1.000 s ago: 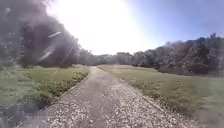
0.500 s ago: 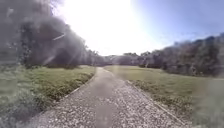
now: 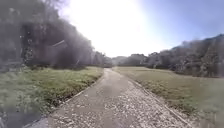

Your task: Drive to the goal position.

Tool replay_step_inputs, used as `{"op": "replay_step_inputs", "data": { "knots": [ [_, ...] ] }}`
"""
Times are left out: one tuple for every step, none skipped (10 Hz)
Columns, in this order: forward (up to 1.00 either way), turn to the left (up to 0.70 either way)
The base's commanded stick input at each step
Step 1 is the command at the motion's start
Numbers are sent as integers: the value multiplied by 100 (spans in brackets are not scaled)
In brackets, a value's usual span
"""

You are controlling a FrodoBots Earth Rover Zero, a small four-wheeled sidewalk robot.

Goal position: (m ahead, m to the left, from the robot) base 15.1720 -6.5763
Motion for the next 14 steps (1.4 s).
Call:
{"op": "replay_step_inputs", "data": {
  "knots": [
    [50,0],
    [50,0],
    [50,0],
    [50,0],
    [50,0],
    [50,0],
    [50,0],
    [50,0],
    [50,0],
    [50,0],
    [50,0],
    [50,0],
    [50,0],
    [50,0]
  ]
}}
